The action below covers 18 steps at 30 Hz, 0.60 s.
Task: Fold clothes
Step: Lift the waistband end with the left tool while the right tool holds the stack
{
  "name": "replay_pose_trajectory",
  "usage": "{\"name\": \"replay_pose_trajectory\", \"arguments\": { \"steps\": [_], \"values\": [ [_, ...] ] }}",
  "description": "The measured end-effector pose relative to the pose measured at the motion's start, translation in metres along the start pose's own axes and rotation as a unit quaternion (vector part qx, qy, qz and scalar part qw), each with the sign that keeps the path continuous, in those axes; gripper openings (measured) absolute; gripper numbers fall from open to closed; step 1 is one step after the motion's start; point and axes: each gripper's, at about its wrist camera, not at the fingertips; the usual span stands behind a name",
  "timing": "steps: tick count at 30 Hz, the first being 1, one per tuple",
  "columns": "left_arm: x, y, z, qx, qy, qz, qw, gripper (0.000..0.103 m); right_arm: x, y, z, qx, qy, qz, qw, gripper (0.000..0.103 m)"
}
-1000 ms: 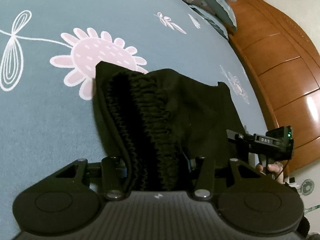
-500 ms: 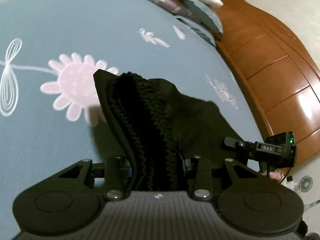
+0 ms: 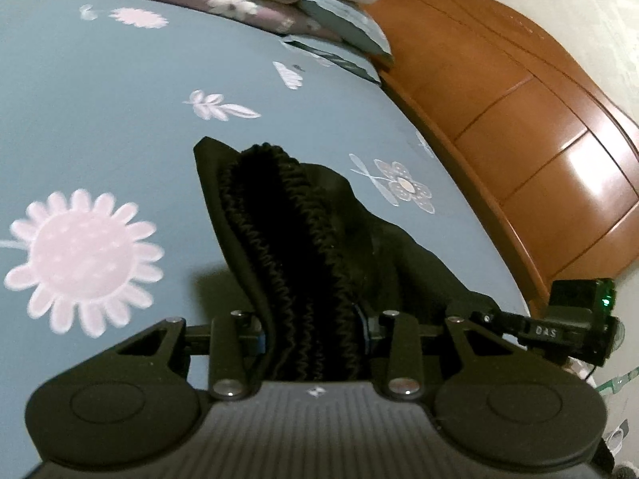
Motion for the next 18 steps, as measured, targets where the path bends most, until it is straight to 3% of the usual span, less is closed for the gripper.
{"name": "replay_pose_trajectory", "arguments": {
  "steps": [18],
  "values": [
    [-0.124,-0.075,-0.101,0.064,0.004,-0.101,0.9928,0.036,-0.031,0.012,0.091,-0.098,0.068,-0.023,0.993,0.016]
  ]
}}
Point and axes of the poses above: each gripper's, at about its wrist camera, not at the fingertips, and z roughly against the way its jaws point, x to its left, y to its underside, and after that the axes turned 7 degrees about x, right-handed
